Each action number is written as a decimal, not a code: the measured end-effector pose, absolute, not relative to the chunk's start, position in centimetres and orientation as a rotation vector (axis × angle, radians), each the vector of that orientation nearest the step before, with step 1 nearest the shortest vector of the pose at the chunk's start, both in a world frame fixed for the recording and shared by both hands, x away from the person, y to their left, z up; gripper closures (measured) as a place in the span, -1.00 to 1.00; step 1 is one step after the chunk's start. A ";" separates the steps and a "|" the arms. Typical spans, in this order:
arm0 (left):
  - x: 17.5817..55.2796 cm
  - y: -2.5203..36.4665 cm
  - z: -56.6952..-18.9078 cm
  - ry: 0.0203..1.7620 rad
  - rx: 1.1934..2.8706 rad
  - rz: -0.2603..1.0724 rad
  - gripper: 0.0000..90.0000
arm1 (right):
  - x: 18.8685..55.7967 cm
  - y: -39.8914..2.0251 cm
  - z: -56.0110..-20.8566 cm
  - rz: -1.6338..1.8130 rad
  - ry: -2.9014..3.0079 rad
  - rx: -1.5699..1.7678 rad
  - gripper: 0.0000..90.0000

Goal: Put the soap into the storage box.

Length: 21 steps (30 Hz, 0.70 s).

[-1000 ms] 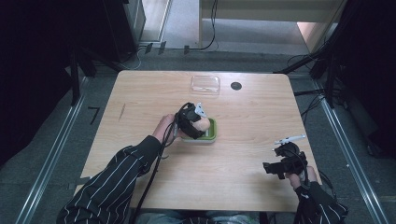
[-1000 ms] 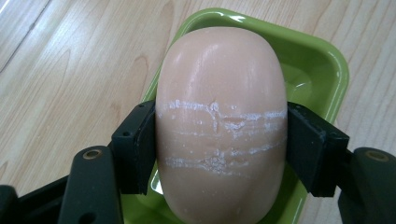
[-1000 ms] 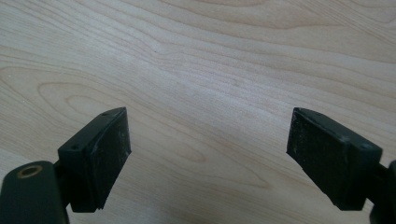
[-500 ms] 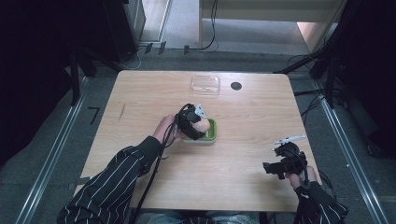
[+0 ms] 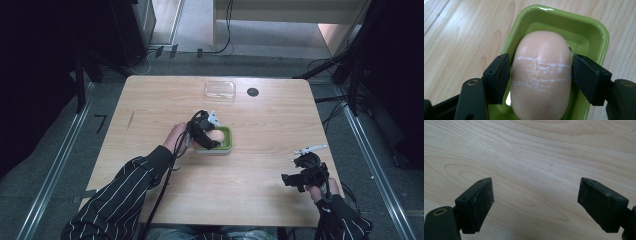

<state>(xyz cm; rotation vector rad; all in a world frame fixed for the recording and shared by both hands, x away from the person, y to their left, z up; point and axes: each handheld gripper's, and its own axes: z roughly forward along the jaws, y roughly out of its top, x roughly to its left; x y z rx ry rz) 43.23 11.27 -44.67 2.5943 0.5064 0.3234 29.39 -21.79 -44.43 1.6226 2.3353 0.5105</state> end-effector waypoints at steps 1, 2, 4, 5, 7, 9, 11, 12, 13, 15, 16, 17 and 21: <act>43.2 11.3 -44.7 0.512 2.590 0.325 -0.30 | 29.4 -21.8 -44.4 0.510 2.334 1.625 -0.69; 43.3 11.3 -44.7 0.513 2.588 0.322 -0.31 | 29.4 -21.8 -44.4 0.509 2.335 1.623 -0.69; 43.2 11.4 -44.5 0.516 2.581 0.326 -0.34 | 29.4 -21.8 -44.4 0.510 2.335 1.624 -0.69; 43.2 11.4 -44.4 0.513 2.577 0.328 -0.36 | 29.4 -21.8 -44.4 0.509 2.334 1.619 -0.69; 43.2 11.4 -44.2 0.514 2.577 0.326 -0.44 | 29.4 -21.8 -44.4 0.509 2.336 1.622 -0.69; 43.2 11.4 -43.9 0.533 2.584 0.329 -0.55 | 29.4 -21.8 -44.4 0.510 2.336 1.623 -0.69; 43.1 11.5 -43.6 0.546 2.575 0.340 -0.63 | 29.4 -21.8 -44.4 0.510 2.337 1.622 -0.69; 43.0 11.5 -43.4 0.550 2.577 0.335 -0.66 | 29.4 -21.8 -44.4 0.511 2.335 1.621 -0.69; 43.0 11.5 -43.3 0.551 2.577 0.349 -0.69 | 29.4 -21.8 -44.4 0.512 2.335 1.623 -0.69; 42.8 11.5 -43.0 0.552 2.575 0.361 -0.73 | 29.4 -21.8 -44.4 0.511 2.335 1.621 -0.69; 42.7 11.5 -42.9 0.551 2.578 0.362 -0.76 | 29.4 -21.8 -44.4 0.512 2.336 1.620 -0.69; 42.6 11.5 -42.8 0.558 2.578 0.366 -0.79 | 29.4 -21.8 -44.4 0.512 2.335 1.622 -0.69; 42.3 11.5 -42.6 0.562 2.586 0.367 -0.85 | 29.4 -21.8 -44.4 0.512 2.336 1.621 -0.69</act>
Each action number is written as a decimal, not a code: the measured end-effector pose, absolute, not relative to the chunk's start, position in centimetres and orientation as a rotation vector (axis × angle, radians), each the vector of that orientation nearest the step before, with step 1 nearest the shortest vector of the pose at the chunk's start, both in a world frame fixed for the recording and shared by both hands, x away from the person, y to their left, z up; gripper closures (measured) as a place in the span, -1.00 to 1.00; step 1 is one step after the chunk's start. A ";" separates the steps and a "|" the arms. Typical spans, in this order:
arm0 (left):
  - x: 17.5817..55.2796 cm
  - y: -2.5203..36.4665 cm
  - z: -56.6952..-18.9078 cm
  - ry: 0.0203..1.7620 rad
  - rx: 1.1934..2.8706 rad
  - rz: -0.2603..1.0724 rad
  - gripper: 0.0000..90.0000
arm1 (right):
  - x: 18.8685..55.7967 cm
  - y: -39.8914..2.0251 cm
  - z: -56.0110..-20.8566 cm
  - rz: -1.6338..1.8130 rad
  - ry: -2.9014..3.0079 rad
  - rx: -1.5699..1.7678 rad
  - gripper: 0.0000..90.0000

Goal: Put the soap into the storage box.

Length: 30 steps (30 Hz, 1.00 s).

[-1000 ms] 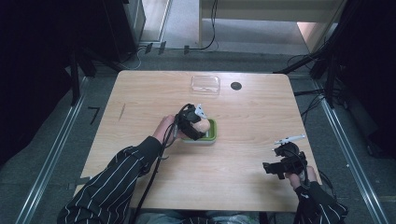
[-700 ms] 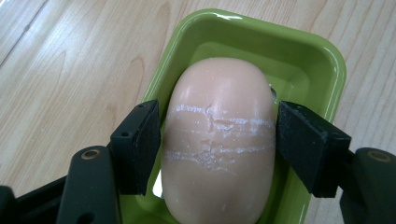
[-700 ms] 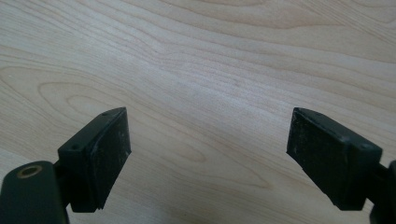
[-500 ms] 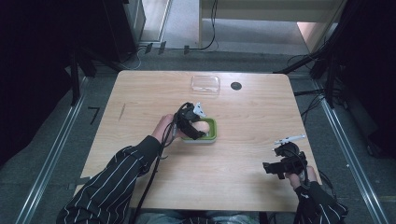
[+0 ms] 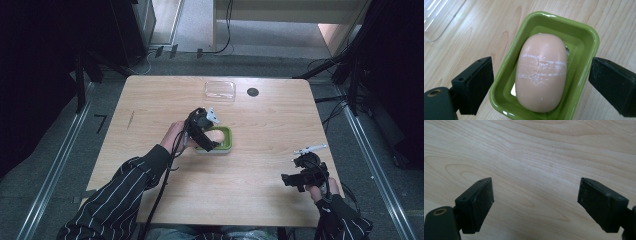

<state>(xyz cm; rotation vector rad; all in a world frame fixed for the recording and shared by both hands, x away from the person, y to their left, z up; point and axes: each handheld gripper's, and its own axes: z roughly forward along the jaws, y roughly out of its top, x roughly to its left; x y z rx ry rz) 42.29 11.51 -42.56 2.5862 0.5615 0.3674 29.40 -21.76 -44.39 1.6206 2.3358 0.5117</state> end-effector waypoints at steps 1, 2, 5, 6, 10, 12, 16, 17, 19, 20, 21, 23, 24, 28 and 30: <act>42.2 11.6 -42.5 0.561 2.589 0.369 -0.86 | 29.4 -21.8 -44.4 0.512 2.336 1.617 -0.69; 42.1 11.6 -42.4 0.568 2.592 0.372 -0.86 | 29.4 -21.8 -44.4 0.512 2.337 1.616 -0.69; 41.7 11.9 -42.0 0.576 2.595 0.382 -0.89 | 29.4 -21.8 -44.4 0.511 2.335 1.621 -0.69; 41.6 12.1 -41.9 0.583 2.590 0.382 -0.89 | 29.4 -21.8 -44.4 0.511 2.334 1.624 -0.69; 40.9 12.8 -41.4 0.598 2.593 0.392 -0.89 | 29.4 -21.8 -44.4 0.509 2.333 1.623 -0.69; 40.6 13.2 -41.1 0.607 2.595 0.398 -0.89 | 29.3 -21.7 -44.3 0.510 2.332 1.627 -0.69; 39.3 14.1 -40.8 0.618 2.604 0.405 -0.90 | 29.3 -21.8 -44.4 0.511 2.334 1.620 -0.69; 39.0 14.4 -40.6 0.617 2.618 0.409 -0.90 | 29.3 -21.8 -44.4 0.512 2.334 1.620 -0.69; 38.4 14.9 -40.6 0.626 2.620 0.407 -0.90 | 29.3 -21.8 -44.4 0.512 2.334 1.618 -0.69; 38.0 15.2 -40.6 0.634 2.620 0.407 -0.90 | 29.3 -21.8 -44.4 0.512 2.336 1.617 -0.69; 37.7 15.5 -40.6 0.634 2.628 0.410 -0.90 | 29.3 -21.8 -44.4 0.511 2.337 1.615 -0.69; 37.1 16.2 -40.6 0.645 2.635 0.412 -0.91 | 29.3 -21.8 -44.4 0.513 2.333 1.614 -0.69; 36.8 16.5 -40.7 0.655 2.630 0.410 -0.91 | 29.3 -21.8 -44.4 0.511 2.335 1.612 -0.69; 35.8 18.0 -40.9 0.688 2.641 0.422 -0.92 | 29.3 -21.7 -44.4 0.509 2.337 1.614 -0.69; 35.4 18.7 -41.2 0.704 2.653 0.418 -0.92 | 29.3 -21.7 -44.4 0.508 2.336 1.615 -0.69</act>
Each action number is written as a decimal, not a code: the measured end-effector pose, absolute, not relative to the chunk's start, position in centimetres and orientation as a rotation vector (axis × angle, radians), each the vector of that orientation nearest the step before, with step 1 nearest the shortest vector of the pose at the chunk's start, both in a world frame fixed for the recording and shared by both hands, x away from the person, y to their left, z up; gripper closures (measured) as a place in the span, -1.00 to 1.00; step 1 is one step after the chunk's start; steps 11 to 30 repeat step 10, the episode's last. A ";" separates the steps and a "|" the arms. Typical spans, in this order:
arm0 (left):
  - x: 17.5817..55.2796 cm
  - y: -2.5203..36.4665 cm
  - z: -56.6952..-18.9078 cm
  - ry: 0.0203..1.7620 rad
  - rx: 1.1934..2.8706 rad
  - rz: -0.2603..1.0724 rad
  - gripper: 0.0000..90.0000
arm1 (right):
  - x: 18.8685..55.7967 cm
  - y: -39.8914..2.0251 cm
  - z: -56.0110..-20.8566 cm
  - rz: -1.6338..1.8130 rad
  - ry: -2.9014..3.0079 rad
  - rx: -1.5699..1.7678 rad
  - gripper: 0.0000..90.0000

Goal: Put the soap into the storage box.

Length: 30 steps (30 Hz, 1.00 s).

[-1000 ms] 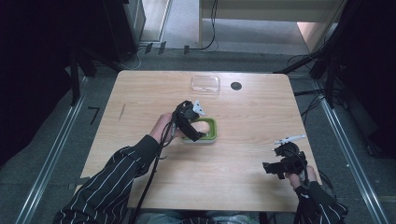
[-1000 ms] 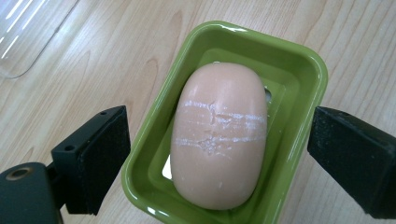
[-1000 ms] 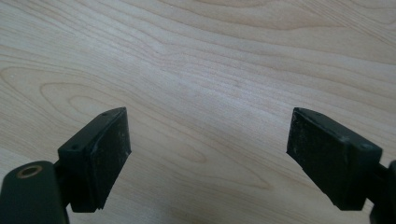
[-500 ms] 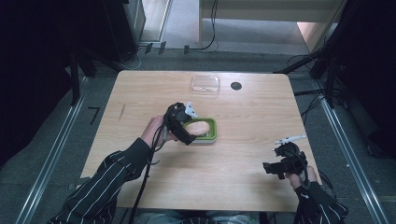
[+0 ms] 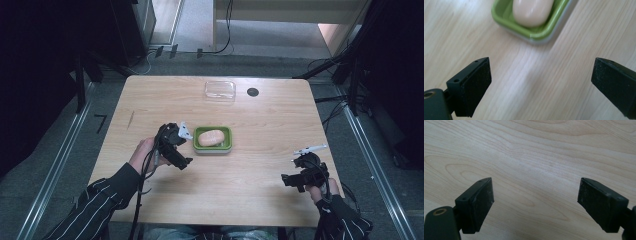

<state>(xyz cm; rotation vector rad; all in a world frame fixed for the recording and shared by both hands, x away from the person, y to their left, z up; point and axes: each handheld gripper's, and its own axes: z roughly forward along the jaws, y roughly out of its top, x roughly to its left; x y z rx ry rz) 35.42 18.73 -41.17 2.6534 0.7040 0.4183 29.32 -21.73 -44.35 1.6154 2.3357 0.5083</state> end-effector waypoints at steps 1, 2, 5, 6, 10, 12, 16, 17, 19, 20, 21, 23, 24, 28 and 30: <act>35.2 19.1 -41.3 0.716 2.656 0.415 -0.93 | 29.3 -21.7 -44.3 0.509 2.337 1.613 -0.69; 35.0 19.4 -41.4 0.723 2.663 0.412 -0.93 | 29.3 -21.7 -44.3 0.511 2.338 1.610 -0.69; 34.3 20.5 -41.9 0.759 2.671 0.393 -0.93 | 29.3 -21.7 -44.3 0.508 2.339 1.609 -0.69; 34.1 20.8 -42.2 0.769 2.678 0.380 -0.93 | 29.3 -21.7 -44.4 0.510 2.338 1.610 -0.69; 33.4 21.6 -43.0 0.798 2.708 0.329 -0.93 | 29.4 -21.7 -44.4 0.514 2.339 1.611 -0.69; 33.4 21.6 -43.0 0.798 2.708 0.329 -0.93 | 29.4 -21.7 -44.4 0.514 2.339 1.611 -0.69; 33.4 21.6 -43.0 0.798 2.708 0.329 -0.93 | 29.4 -21.7 -44.4 0.514 2.339 1.611 -0.69; 33.4 21.6 -43.0 0.798 2.708 0.329 -0.93 | 29.4 -21.7 -44.4 0.514 2.339 1.611 -0.69; 33.4 21.6 -43.0 0.798 2.708 0.329 -0.93 | 29.4 -21.7 -44.4 0.514 2.339 1.611 -0.69; 33.4 21.6 -43.0 0.798 2.708 0.329 -0.93 | 29.4 -21.7 -44.4 0.514 2.339 1.611 -0.69; 33.4 21.6 -43.0 0.798 2.708 0.329 -0.93 | 29.4 -21.7 -44.4 0.514 2.339 1.611 -0.69; 33.4 21.6 -43.0 0.798 2.708 0.329 -0.93 | 29.4 -21.7 -44.4 0.514 2.339 1.611 -0.69; 33.4 21.6 -43.0 0.798 2.708 0.329 -0.93 | 29.4 -21.7 -44.4 0.514 2.339 1.611 -0.69; 33.4 21.6 -43.0 0.798 2.708 0.329 -0.93 | 29.4 -21.7 -44.4 0.514 2.339 1.611 -0.69; 33.4 21.6 -43.0 0.798 2.708 0.329 -0.93 | 29.4 -21.7 -44.4 0.514 2.339 1.611 -0.69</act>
